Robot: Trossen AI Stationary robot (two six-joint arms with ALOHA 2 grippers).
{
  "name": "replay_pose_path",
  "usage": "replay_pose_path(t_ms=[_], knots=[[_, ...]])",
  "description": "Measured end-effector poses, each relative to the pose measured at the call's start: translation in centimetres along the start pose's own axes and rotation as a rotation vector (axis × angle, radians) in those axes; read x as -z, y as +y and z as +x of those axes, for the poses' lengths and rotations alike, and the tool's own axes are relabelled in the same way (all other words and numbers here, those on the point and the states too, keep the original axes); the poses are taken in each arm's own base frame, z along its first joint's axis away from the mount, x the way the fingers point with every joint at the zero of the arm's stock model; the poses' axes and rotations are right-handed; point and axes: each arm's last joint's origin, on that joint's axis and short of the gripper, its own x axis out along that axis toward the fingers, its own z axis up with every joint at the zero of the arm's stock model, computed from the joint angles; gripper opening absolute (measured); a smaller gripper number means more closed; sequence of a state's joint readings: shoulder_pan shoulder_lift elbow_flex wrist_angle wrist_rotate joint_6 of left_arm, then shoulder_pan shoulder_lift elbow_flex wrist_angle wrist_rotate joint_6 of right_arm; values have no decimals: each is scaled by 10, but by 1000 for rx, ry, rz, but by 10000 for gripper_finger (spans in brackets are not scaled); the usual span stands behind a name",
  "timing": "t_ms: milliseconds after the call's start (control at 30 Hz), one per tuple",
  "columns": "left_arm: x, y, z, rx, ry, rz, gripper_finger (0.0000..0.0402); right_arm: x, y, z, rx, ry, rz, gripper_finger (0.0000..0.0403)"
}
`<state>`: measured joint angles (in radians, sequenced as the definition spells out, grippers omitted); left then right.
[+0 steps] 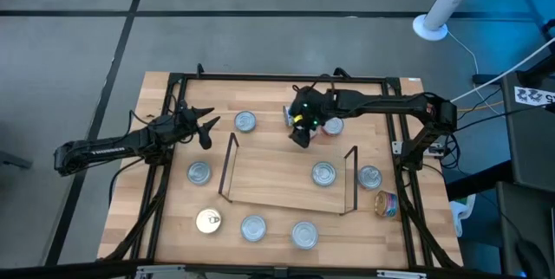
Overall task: Stack canned seafood by type on shelf
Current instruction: Put the green white tuna can on the shelf
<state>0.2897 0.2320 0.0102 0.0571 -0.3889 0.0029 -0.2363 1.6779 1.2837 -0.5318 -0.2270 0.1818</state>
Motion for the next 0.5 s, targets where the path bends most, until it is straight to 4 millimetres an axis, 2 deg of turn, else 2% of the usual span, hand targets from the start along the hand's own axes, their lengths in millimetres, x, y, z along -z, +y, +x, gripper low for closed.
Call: replay_pose_path(t_ms=[133,300,400,500], knots=[[0,0,0,0,-1,0,180,-2,-1,0,42,-25,1,246],[0,0,0,0,-1,0,180,-3,-8,0,256,-94,217,246],[0,0,0,0,0,0,180,-4,-11,2,345,-132,255,246],[0,0,0,0,0,0,180,-7,-12,6,360,-167,262,246]])
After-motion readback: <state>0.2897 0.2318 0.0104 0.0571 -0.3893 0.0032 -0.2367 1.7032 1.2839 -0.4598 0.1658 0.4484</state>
